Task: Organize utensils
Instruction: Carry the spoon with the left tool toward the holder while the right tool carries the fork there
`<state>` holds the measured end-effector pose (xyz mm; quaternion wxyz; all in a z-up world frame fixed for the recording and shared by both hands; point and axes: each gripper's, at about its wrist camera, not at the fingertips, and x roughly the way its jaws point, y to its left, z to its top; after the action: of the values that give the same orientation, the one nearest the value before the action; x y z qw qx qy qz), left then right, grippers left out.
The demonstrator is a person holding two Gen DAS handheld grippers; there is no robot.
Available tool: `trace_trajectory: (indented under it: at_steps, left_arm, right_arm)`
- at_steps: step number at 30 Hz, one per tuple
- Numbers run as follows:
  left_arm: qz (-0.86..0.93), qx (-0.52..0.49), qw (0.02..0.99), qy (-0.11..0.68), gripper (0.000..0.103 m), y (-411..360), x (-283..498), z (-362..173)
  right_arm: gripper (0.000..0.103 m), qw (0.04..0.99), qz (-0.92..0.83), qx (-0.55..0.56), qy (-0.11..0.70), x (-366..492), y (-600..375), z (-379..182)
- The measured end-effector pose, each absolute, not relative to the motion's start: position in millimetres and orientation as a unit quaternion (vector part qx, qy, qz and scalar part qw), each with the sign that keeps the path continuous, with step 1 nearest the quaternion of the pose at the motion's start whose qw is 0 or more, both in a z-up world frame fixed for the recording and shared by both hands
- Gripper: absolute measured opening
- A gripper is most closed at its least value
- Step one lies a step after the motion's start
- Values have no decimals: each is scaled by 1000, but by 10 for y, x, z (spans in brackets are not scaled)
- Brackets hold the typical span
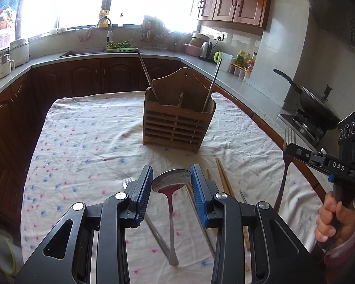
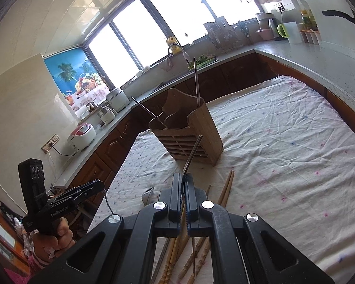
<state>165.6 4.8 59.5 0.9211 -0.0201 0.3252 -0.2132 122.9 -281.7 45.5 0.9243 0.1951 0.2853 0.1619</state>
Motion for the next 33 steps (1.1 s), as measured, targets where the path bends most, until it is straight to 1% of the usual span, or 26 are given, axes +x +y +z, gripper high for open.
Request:
trace_trajectory:
  at_steps: [20,33]
  left_arm:
    - [-210,-33,930,300,32,77,1757,857]
    - [-205,-40,945,254,32,96,2108,1334]
  right_arm:
    - [3,929,178,185,265,1389,-2740,674]
    - [3,939,190,171,231,1832,-2630,977]
